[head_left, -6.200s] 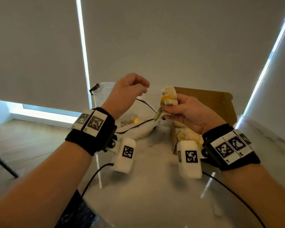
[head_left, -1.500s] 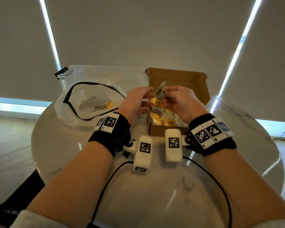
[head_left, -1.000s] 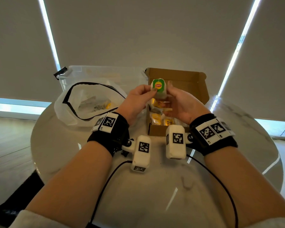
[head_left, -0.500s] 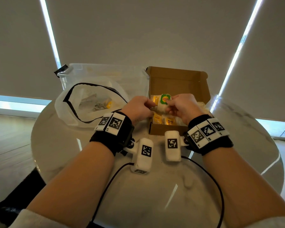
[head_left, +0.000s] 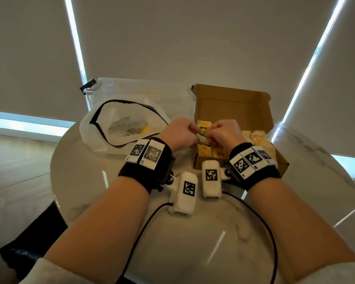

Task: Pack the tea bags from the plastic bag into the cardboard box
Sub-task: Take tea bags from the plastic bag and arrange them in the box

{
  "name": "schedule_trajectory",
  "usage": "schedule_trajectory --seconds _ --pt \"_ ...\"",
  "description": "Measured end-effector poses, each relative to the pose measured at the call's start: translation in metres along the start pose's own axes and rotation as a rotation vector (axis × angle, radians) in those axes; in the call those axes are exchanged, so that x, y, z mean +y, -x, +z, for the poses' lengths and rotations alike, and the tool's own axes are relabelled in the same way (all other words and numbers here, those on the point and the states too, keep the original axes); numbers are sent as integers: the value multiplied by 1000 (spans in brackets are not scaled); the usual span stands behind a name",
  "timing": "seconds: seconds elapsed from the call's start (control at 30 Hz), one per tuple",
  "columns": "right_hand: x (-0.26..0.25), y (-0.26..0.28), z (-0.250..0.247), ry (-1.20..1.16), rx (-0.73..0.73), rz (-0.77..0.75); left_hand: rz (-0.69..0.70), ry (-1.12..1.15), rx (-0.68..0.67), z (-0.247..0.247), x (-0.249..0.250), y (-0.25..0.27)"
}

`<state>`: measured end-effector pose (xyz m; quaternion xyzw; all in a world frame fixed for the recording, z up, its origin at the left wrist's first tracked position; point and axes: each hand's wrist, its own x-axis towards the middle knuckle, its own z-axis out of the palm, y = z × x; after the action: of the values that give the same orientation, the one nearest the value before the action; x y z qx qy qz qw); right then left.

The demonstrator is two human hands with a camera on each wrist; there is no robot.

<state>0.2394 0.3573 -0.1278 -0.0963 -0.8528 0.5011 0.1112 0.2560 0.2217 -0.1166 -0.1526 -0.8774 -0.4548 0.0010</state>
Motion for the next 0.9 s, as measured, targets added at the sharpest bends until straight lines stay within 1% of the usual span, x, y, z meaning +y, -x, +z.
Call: schedule_trajectory --seconds 0.07,0.1,0.17,0.2,0.23,0.3,0.33,0.37,0.4,0.43,0.47,0.53,0.57,0.6,0.63,0.7,0.77,0.83,0.9 --pt "-3 1 -2 46 24 -60 64 56 38 -9 6 6" --pt "-5 3 -4 67 46 -103 89 124 65 -15 7 9" --pt "-12 9 -9 91 92 -203 104 293 124 -33 6 17" --pt "-16 13 -10 91 97 -250 111 345 167 -46 3 21" --pt "-22 18 -11 86 84 -287 122 350 222 -61 -2 25" --pt "-34 27 -5 71 21 -341 140 213 363 -93 -16 33" --pt "-41 31 0 71 -11 -372 133 79 426 -110 -25 35" --pt "-48 35 6 75 -41 -410 119 -84 459 -126 -35 36" --pt "-55 38 13 76 -70 -458 94 -249 444 -140 -47 34" --pt "-63 42 21 73 -105 -513 42 -387 390 -150 -56 32" --pt "-71 45 30 71 -151 -563 -39 -489 317 -157 -65 30" --pt "-83 48 51 84 -278 -626 -203 -646 192 -163 -79 24" --pt "-87 47 61 116 -346 -639 -265 -687 150 -162 -83 24" --pt "-90 44 72 170 -406 -642 -285 -686 126 -161 -85 24" --pt "-92 40 82 230 -457 -634 -270 -659 107 -159 -86 24" --pt "-93 30 98 342 -537 -590 -177 -588 86 -153 -81 26" --pt "-94 17 109 520 -600 -554 -100 -584 90 -147 -72 28" --pt "-94 5 114 773 -617 -525 -64 -624 81 -140 -65 30" --pt "-93 -6 114 954 -598 -459 -84 -693 30 -133 -59 34"
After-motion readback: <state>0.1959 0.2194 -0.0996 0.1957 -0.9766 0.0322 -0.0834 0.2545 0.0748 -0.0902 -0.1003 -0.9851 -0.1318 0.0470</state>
